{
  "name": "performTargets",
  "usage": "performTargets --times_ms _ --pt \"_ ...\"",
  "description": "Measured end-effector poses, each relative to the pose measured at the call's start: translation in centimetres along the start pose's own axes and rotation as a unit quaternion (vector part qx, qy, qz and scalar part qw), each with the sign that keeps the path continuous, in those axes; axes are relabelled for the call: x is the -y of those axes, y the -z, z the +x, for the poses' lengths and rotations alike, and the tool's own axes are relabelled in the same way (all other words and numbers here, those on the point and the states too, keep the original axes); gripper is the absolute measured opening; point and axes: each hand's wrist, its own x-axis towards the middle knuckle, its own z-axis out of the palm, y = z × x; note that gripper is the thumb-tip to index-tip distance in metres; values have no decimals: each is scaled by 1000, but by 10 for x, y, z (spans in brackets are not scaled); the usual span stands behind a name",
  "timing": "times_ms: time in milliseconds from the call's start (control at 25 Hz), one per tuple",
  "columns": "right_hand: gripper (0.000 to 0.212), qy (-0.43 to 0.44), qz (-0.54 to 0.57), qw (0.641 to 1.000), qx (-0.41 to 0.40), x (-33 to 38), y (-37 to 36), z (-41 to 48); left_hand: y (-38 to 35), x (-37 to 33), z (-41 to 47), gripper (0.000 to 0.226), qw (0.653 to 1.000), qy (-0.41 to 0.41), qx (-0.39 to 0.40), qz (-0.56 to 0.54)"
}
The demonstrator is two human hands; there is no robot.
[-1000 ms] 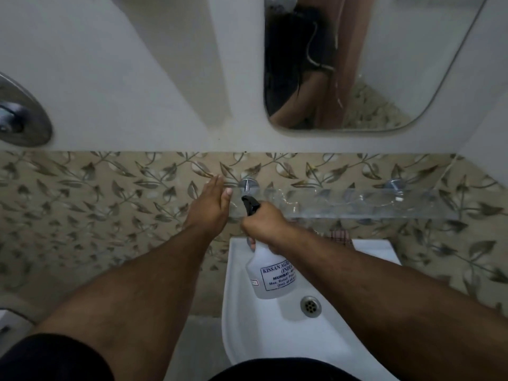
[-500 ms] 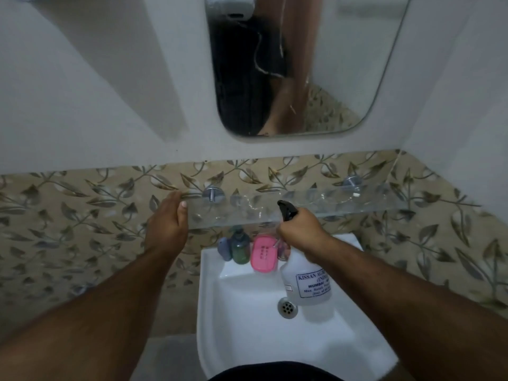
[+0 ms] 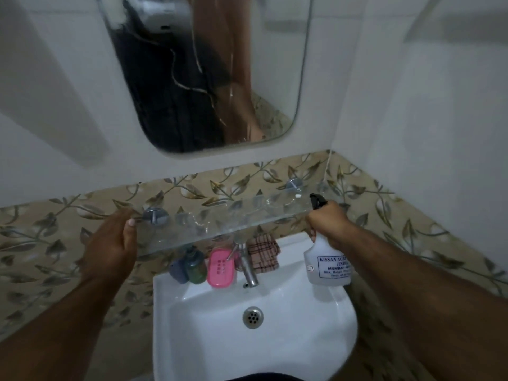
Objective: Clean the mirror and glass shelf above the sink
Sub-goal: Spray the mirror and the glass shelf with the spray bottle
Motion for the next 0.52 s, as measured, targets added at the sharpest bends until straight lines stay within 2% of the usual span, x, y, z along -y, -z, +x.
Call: performTargets --times_ms 360,520 --pt "26 -4 12 1000 -16 -5 17 16 -16 10 1 73 999 -14 19 37" --pt "28 -7 18 1000 -19 -8 16 21 -13 3 -4 70 998 -26 20 48"
